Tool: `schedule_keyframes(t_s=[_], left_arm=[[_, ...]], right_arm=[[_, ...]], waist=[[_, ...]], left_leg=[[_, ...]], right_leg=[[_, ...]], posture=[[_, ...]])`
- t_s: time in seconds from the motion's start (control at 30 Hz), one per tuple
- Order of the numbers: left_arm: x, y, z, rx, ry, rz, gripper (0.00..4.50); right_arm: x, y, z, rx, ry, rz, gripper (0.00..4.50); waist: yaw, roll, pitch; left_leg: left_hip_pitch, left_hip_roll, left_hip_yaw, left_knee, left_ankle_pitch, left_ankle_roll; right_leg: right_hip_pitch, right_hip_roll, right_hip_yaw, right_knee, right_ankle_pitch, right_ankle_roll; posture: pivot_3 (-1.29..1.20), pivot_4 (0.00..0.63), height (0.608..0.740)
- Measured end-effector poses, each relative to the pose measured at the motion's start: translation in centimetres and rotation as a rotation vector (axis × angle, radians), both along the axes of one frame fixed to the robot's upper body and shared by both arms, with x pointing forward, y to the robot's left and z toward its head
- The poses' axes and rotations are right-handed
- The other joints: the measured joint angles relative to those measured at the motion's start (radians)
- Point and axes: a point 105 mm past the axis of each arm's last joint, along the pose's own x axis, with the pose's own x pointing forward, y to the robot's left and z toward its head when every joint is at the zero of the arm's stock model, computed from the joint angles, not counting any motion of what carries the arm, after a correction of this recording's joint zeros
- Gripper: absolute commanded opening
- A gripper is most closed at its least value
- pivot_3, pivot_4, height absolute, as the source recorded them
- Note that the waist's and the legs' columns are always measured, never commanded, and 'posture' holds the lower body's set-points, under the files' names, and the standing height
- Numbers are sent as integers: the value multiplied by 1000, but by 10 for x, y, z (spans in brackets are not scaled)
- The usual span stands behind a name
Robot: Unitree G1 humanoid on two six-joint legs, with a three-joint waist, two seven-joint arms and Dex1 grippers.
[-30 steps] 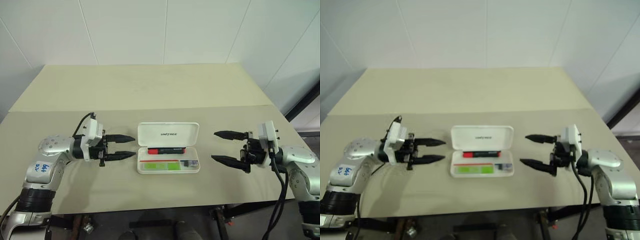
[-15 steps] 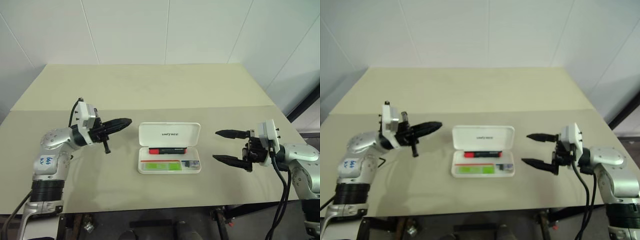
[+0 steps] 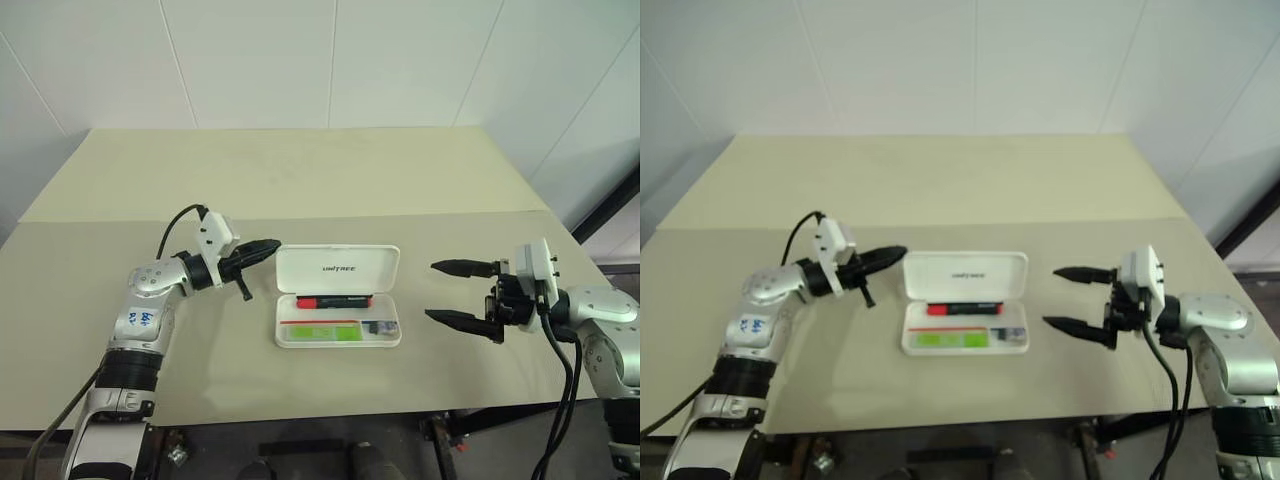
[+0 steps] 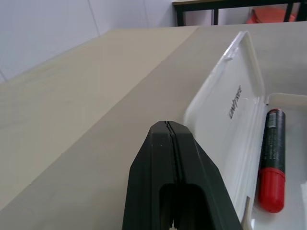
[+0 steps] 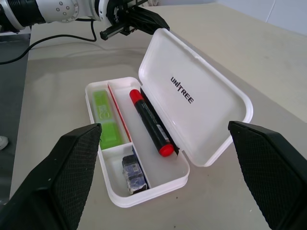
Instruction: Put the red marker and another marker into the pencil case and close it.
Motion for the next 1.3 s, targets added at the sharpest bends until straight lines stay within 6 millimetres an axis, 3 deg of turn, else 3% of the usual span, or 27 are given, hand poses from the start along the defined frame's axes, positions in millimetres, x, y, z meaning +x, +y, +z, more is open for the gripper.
schedule_keyframes(t_s=[0.33, 0.63, 0.87, 1.3], left_arm=[[-25, -4, -4, -4, 40, -185, 14], [-53, -14, -22, 188, 71, -372, 14], [-58, -30, -43, 368, 116, -383, 14], [-61, -58, -55, 422, 232, -374, 14]], right_arm=[[-4, -1, -5, -2, 8, -15, 4500], [-4, -1, -6, 3, -3, -20, 4500], [-8, -1, -15, 11, 10, -38, 4500], [-16, 0, -20, 29, 6, -81, 4500]], waist=[[0, 0, 0], [0, 0, 0], [1, 0, 0], [0, 0, 0]], left_leg=[[0, 0, 0, 0, 0, 0], [0, 0, 0, 0, 0, 0], [0, 0, 0, 0, 0, 0], [1, 0, 0, 0, 0, 0]], right_leg=[[0, 0, 0, 0, 0, 0], [0, 0, 0, 0, 0, 0], [0, 0, 0, -1, 0, 0], [1, 0, 1, -1, 0, 0]], posture=[[0, 150, 740], [0, 150, 740], [0, 150, 740], [0, 150, 740]])
